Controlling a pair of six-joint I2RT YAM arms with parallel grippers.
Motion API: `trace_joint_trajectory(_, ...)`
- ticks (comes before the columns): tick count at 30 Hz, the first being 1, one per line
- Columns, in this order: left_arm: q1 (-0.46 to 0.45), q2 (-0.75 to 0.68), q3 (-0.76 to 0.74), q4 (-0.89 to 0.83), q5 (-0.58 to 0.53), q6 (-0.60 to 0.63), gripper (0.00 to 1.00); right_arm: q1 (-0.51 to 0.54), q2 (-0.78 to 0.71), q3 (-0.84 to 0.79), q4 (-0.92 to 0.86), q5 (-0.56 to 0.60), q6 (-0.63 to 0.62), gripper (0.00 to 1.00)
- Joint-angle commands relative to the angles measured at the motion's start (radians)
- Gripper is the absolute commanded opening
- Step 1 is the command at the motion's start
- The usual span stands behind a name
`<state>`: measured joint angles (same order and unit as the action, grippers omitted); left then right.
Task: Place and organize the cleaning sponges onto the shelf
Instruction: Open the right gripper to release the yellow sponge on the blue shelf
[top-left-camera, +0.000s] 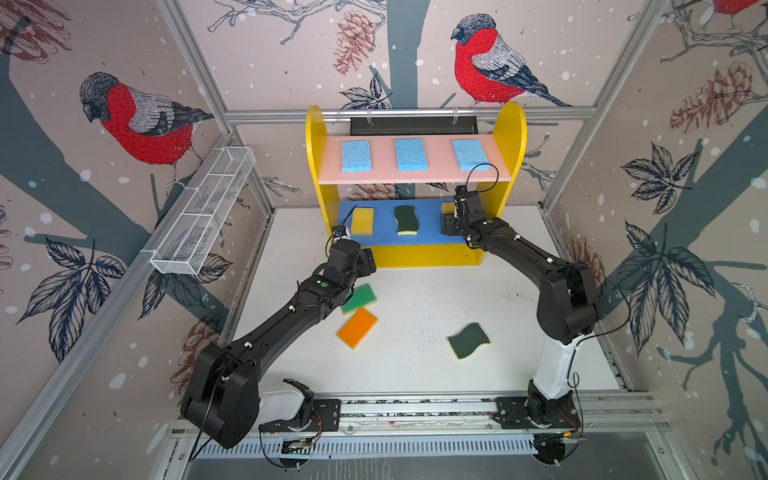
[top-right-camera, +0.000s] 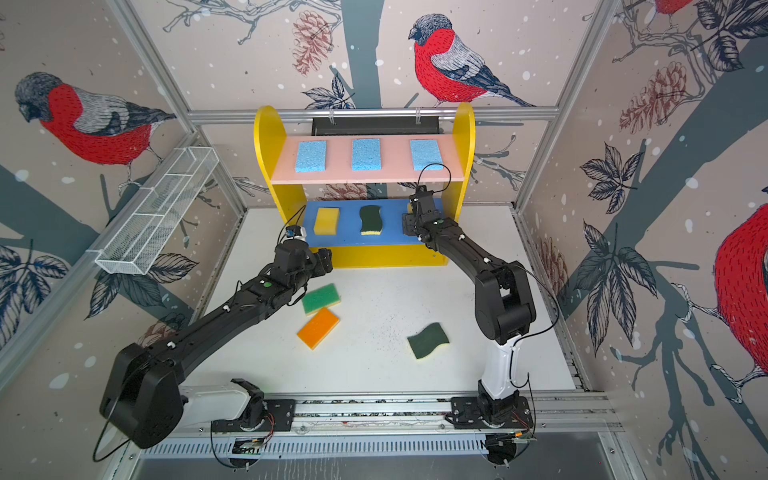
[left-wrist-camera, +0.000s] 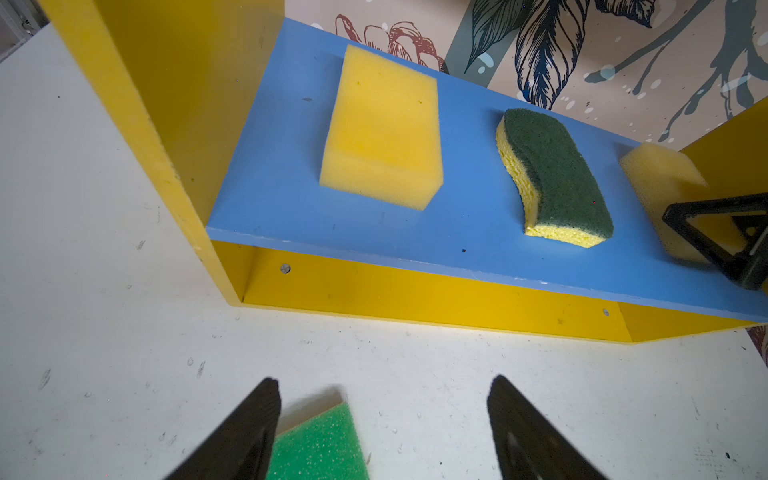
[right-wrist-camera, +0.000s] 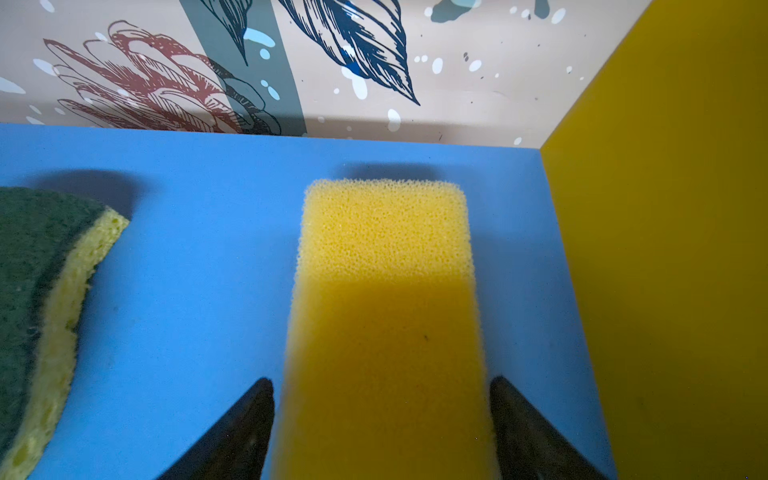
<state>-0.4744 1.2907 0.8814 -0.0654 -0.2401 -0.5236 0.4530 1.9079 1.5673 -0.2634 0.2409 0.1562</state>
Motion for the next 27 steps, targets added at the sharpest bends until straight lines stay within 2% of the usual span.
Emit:
trace_joint_trajectory(1,0.001,-0.01,0.005,0.01,-0.005,-0.005,0.79,-0.001,-0.018,-0.005,0.002,-0.021,0.008,0.82)
trace_joint_trajectory(14,0.001,-0.035,0.003,-0.011,-0.016,0.005,0.79,0.005,-0.077,-0.023,-0.011,-0.035,0.013,0.85)
trace_joint_trajectory(21,0.001,-0.085,-0.009,-0.061,-0.057,0.028,0.79,0.017,-0.14,-0.081,-0.013,-0.051,0.017,0.87)
trace_joint_trajectory(27,0.0,-0.125,-0.038,-0.079,-0.04,0.018,0.8,0.041,-0.196,-0.136,-0.014,-0.059,0.026,0.88)
